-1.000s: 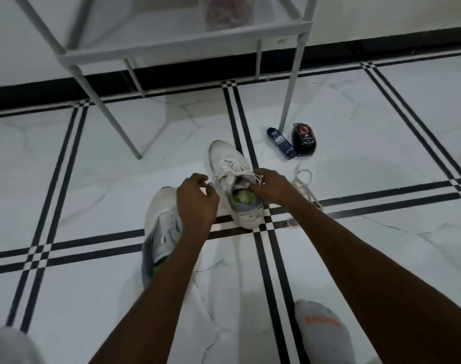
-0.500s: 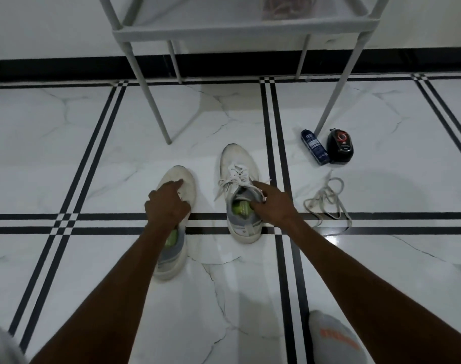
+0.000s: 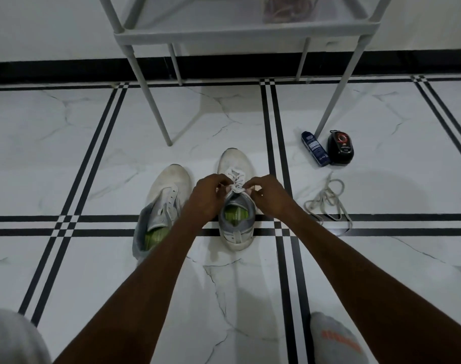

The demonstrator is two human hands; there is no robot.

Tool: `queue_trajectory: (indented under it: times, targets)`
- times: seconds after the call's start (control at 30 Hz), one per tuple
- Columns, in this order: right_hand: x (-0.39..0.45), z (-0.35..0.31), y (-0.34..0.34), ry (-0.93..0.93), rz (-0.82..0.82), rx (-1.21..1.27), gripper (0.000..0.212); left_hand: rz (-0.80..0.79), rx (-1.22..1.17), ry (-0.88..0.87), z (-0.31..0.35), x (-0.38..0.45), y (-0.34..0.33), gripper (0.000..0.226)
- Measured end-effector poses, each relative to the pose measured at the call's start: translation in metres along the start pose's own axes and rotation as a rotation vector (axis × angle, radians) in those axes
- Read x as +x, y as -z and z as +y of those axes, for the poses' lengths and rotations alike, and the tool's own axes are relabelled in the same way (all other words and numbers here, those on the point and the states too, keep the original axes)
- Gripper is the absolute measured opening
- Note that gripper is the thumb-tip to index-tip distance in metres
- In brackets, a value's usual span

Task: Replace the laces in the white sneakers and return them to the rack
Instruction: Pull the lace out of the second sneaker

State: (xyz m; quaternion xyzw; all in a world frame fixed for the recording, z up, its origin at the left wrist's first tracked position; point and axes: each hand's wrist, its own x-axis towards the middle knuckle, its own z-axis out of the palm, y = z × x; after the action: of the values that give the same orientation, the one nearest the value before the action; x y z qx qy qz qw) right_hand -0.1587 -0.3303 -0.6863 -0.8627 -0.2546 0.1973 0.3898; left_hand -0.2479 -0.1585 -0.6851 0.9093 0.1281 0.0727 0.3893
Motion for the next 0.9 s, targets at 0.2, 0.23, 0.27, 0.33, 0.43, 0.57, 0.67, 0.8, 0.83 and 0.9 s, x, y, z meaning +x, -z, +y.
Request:
queue_trajectory:
  times: [0.2,0.23,0.27,0.33,0.43,0.57,0.67,0.8,0.83,0.9]
  targets:
    - [0.007,-0.01,0.006,0.015,-0.063,-0.108,0.017,0.052,-0.037,0.079,-0.002,0.002,0.007,0.008]
    - [0.005,-0.008,0.008,0.023,-0.087,-0.149,0.017,0.053,-0.04,0.092,-0.003,0.002,0.007,0.009]
    - [0.004,-0.006,0.009,0.029,-0.098,-0.191,0.018,0.06,-0.03,0.113,-0.003,0.001,0.009,0.01]
    - [0.001,0.003,0.015,-0.002,-0.072,-0.246,0.018,0.093,0.007,0.149,-0.005,-0.002,0.012,0.011]
    - [-0.005,0.025,0.028,-0.136,-0.039,-0.377,0.015,0.113,0.114,0.229,-0.012,-0.012,0.019,0.016]
    - [-0.014,0.052,0.045,-0.302,0.119,-0.409,0.024,0.262,0.383,0.422,-0.023,-0.027,0.04,0.013]
    - [-0.017,0.06,0.057,-0.452,0.224,-0.483,0.031,0.403,0.486,0.535,-0.025,-0.032,0.056,0.012]
    - [-0.01,0.056,0.058,-0.449,0.251,-0.399,0.039,0.484,0.437,0.501,-0.011,-0.031,0.052,0.027]
    - [-0.007,0.05,0.054,-0.365,0.226,-0.328,0.041,0.448,0.422,0.418,-0.007,-0.029,0.047,0.039]
    - [-0.003,0.035,0.041,-0.118,0.13,-0.207,0.041,0.285,0.373,0.201,-0.004,-0.021,0.032,0.053]
